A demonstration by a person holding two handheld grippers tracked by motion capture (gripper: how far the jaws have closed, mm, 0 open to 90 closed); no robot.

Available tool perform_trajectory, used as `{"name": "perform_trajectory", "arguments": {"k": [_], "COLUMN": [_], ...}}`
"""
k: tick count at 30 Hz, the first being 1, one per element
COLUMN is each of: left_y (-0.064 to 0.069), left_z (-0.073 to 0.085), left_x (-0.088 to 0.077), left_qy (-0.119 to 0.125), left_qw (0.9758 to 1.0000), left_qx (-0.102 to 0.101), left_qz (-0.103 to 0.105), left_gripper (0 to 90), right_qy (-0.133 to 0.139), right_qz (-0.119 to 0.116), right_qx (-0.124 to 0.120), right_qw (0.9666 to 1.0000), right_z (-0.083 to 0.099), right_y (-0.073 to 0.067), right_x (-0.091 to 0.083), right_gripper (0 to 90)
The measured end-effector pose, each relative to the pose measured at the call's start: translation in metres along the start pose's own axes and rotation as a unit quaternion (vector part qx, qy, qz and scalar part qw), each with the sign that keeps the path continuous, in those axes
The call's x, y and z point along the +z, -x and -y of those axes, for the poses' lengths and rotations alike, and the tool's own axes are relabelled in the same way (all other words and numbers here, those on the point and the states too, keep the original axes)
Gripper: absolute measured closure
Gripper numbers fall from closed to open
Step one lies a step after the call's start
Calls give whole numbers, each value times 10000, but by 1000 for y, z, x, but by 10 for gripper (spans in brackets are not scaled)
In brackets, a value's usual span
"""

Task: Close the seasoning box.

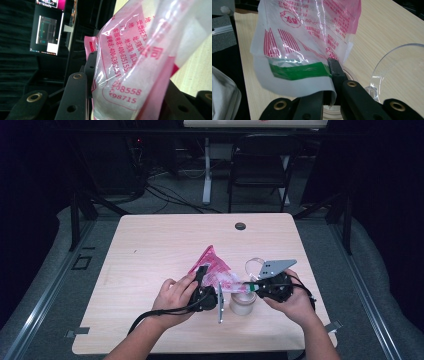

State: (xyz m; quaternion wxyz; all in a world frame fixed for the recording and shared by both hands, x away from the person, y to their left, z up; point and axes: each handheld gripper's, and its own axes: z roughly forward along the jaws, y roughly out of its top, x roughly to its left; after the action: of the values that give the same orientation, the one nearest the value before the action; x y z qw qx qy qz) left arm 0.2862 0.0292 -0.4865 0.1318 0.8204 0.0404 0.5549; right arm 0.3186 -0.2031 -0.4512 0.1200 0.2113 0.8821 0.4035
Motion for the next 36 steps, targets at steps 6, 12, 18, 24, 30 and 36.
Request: {"name": "perform_trajectory", "arguments": {"k": [6, 12, 18, 24, 30, 36], "left_y": [5, 9, 14, 17, 20, 24], "left_z": [5, 10, 15, 19, 23, 27], "left_x": [2, 4, 5, 7, 10, 12], "left_qy": [-36, -76, -89, -90, -119, -89], "left_qw": [9997, 9980, 9956, 9926, 9900, 9850], "left_qx": [-227, -563, -841, -1086, -1258, -1546], "left_qz": [129, 284, 412, 527, 624, 768], "left_gripper": [657, 660, 664, 674, 684, 702], "right_qy": [20, 31, 36, 35, 26, 48], "right_qz": [14, 11, -5, -25, -33, -62], "right_qx": [-19, -67, -99, -145, -170, -204], "right_qw": [10000, 10000, 9999, 9999, 9998, 9998], "right_z": [-2, -5, -7, -9, -11, -12], "right_y": [-2, -3, -5, -6, -7, -9], "right_x": [2, 4, 6, 7, 10, 12], "right_gripper": [898, 897, 897, 897, 896, 895]}}
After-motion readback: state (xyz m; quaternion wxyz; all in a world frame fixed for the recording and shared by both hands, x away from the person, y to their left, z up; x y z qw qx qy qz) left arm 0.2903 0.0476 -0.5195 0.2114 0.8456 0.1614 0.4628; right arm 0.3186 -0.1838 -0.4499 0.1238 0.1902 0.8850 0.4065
